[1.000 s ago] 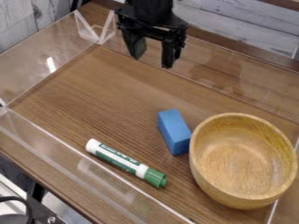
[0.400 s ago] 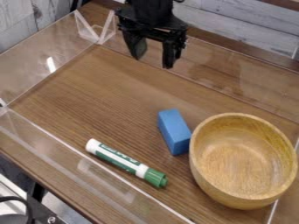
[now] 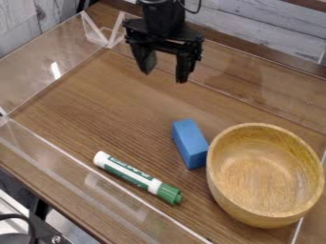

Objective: Put the blue block in the brown bowl

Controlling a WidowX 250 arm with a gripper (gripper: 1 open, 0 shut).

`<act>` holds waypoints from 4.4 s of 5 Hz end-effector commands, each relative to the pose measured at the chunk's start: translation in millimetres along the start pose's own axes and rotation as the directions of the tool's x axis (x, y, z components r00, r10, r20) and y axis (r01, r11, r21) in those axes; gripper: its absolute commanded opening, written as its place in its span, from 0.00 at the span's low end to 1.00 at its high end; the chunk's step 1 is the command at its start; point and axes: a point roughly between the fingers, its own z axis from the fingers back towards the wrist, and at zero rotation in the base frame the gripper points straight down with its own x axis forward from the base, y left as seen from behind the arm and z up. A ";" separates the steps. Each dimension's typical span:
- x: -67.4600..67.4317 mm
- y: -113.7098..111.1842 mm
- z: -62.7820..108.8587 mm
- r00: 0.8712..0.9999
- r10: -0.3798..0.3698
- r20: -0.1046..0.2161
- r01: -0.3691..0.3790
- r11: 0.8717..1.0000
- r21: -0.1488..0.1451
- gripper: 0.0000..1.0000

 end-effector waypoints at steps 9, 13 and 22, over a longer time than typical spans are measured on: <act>-28.8 -56.1 -25.5 0.980 0.194 -0.031 -0.194 0.981 0.012 1.00; -31.0 -65.6 -47.4 0.976 0.215 -0.026 -0.215 0.976 0.014 1.00; -29.3 -63.2 -76.0 0.976 0.218 -0.028 -0.218 0.976 0.014 0.00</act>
